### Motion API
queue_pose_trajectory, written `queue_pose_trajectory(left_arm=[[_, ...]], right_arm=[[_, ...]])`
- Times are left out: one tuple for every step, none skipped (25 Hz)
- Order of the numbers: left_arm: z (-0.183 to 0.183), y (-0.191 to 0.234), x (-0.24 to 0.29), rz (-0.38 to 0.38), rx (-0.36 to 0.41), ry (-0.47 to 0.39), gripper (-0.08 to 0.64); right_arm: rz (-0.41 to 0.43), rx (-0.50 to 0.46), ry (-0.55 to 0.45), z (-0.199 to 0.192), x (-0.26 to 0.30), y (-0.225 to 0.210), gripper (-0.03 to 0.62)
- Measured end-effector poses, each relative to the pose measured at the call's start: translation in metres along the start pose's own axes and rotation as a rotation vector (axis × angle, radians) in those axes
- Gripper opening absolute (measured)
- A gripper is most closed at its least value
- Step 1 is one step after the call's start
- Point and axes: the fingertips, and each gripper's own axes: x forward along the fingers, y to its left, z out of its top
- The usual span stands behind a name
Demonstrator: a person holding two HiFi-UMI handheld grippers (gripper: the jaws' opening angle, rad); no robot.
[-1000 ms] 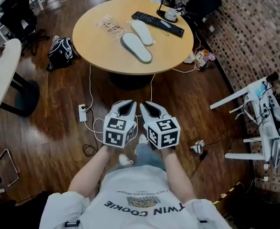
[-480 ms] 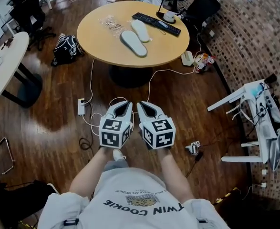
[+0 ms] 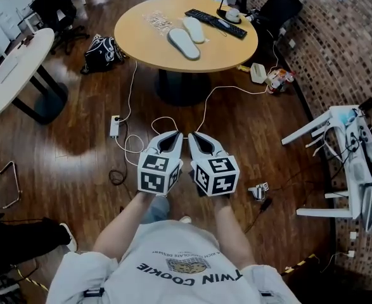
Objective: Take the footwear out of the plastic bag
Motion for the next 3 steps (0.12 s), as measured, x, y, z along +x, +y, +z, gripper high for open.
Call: queue_pose_trajectory(left_arm=[[-0.003, -0.005, -0.003, 0.002, 0.001, 0.001, 0.005], [-0.005, -0.010, -0.007, 0.003, 0.003, 0.001, 0.005], [-0.008, -0.015, -0.010, 0.004, 0.004, 0.001, 0.005]], right_arm=[[0.003, -0.003, 0.000, -0.004, -0.005, 0.002, 0.003], [0.005, -0.006, 0.000, -0.007, -0.011, 0.003, 0.003], [0.006, -0.008, 0.001, -0.011, -0.017, 0.005, 0.003]])
